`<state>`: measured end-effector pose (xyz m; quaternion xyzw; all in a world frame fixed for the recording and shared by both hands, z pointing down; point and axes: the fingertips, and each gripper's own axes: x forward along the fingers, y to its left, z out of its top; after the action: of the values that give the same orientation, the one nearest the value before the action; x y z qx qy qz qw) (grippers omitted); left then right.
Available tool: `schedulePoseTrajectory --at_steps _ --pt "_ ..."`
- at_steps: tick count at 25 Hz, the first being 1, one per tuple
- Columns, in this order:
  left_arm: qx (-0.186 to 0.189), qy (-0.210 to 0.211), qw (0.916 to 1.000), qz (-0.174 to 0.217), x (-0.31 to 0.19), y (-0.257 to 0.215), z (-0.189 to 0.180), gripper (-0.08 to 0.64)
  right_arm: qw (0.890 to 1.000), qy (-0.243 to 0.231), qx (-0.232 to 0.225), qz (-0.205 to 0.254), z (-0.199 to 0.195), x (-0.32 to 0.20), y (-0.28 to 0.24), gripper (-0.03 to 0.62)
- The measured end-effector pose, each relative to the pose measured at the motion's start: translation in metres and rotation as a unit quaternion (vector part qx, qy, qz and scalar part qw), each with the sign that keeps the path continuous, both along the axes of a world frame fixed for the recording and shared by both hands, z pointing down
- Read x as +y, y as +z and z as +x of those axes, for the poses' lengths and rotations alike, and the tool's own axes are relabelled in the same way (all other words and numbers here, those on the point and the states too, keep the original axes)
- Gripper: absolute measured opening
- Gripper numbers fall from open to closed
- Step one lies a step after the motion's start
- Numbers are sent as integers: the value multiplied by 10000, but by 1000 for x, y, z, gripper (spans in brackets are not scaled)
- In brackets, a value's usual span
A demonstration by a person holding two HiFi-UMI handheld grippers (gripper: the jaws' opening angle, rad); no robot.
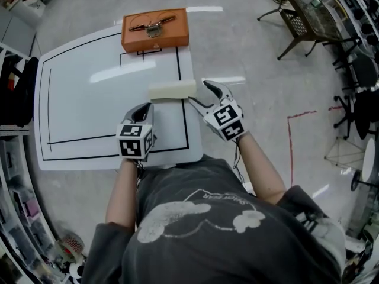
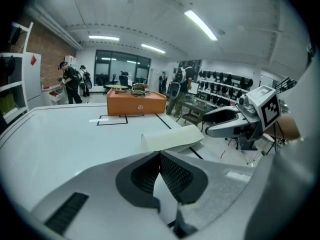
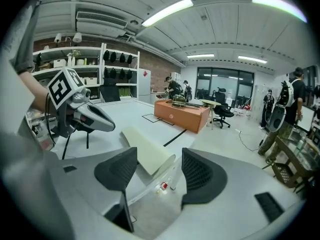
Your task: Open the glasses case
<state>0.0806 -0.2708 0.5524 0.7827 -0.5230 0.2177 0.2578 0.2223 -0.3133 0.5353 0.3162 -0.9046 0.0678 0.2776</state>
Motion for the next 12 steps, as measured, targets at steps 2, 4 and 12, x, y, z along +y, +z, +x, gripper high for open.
schedulePoseTrajectory --at_steps 2,4,12 --pt "-42 38 10000 -58 -2 3 2 2 10000 -63 40 39 -2 -3 2 267" --pt "-96 91 9999 -105 -5 6 4 2 9999 -96 64 104 -3 -6 2 267" --pt "-189 -2 9992 -356 -11 18 5 2 9998 -194 58 35 -2 -14 7 267"
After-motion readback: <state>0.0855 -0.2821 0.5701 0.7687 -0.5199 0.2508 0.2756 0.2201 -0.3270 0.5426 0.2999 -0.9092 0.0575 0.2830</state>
